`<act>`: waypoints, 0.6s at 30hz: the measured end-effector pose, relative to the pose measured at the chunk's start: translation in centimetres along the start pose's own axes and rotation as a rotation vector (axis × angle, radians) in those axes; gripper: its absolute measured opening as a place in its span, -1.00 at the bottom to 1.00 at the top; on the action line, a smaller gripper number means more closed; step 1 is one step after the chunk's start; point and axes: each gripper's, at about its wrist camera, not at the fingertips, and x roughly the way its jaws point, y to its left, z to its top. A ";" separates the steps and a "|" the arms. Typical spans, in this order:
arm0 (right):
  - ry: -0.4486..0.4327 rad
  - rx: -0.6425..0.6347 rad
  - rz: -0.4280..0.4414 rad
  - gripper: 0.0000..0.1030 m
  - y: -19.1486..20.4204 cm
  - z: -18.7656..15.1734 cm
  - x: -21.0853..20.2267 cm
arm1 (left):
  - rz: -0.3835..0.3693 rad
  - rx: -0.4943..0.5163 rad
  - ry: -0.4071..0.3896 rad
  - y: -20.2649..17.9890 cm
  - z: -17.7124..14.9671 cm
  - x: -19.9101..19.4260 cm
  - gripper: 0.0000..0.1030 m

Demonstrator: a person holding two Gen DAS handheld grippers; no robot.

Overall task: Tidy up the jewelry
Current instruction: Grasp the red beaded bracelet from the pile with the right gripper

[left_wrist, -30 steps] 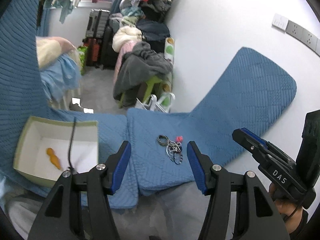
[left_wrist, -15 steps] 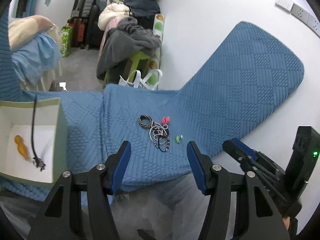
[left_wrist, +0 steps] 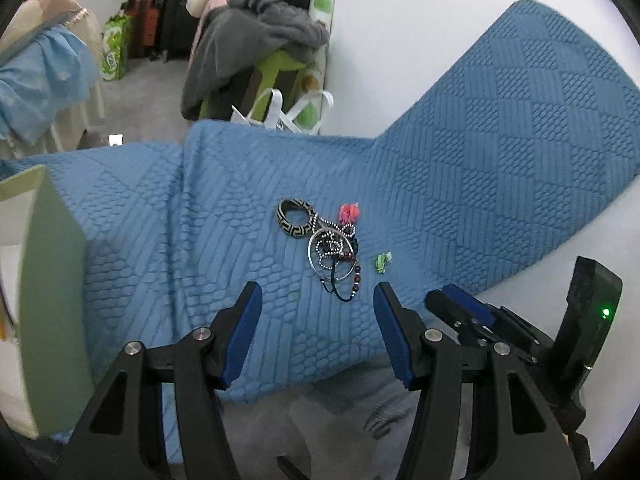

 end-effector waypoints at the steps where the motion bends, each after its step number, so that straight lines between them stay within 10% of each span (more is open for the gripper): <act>1: 0.012 0.007 0.008 -0.46 -0.2 0.0 0.6 | -0.005 0.003 0.010 0.0 0.1 1.0 0.13; 18: 0.167 -0.105 -0.011 -0.64 -1.0 1.3 10.7 | -0.053 -0.006 0.131 2.1 1.8 10.8 -0.36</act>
